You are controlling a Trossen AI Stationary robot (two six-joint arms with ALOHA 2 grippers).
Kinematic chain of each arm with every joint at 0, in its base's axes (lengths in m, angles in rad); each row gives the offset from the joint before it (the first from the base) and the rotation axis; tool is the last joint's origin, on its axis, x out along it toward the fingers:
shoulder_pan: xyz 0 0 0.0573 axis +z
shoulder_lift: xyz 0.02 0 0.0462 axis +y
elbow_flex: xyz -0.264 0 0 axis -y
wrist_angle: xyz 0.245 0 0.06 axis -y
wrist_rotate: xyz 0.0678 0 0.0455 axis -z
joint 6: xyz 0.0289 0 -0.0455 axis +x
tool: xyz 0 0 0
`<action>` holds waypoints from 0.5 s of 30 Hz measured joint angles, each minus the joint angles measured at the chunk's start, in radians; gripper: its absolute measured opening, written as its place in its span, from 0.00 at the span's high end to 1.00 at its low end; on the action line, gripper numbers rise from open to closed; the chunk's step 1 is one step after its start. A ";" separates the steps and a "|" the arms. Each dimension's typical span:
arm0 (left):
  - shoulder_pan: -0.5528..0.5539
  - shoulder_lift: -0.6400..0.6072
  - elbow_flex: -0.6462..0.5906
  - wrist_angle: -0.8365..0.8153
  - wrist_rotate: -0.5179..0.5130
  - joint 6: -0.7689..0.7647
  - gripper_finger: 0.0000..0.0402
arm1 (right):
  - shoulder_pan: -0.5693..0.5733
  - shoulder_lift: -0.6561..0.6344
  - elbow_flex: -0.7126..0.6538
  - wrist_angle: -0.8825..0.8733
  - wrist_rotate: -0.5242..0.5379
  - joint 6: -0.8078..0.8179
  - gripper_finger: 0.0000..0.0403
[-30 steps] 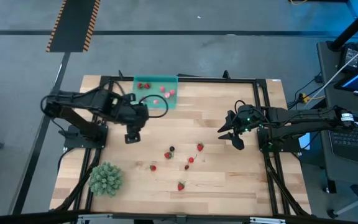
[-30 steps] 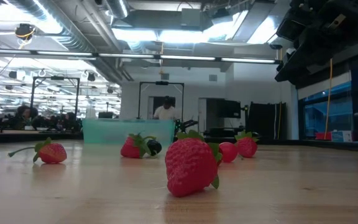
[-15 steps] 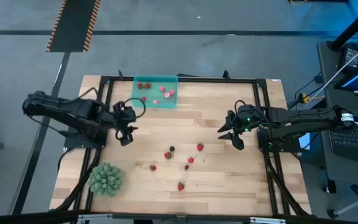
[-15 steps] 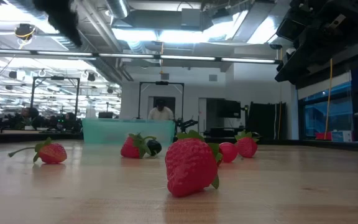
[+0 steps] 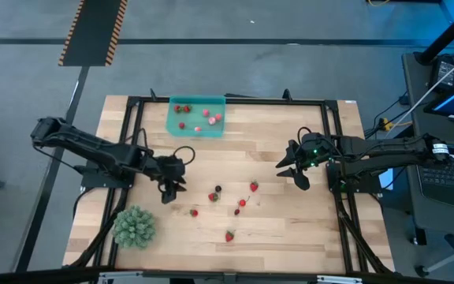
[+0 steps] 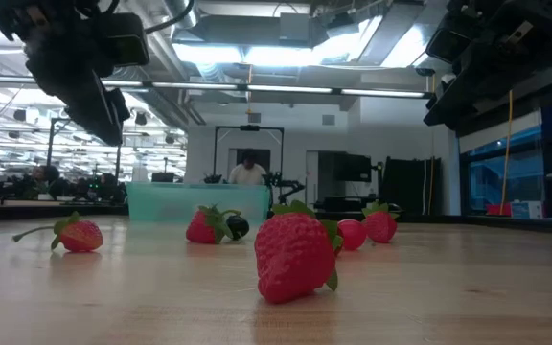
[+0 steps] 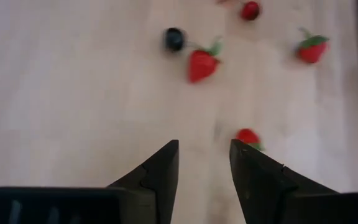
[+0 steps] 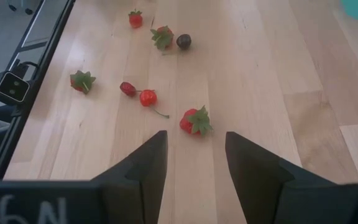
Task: Pick and placing Produce into tupperware
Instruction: Put the red strawberry into the blue bin
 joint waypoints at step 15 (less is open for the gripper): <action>-0.171 0.154 -0.003 0.201 0.011 -0.187 0.67 | -0.001 0.000 0.000 0.007 0.001 0.000 0.59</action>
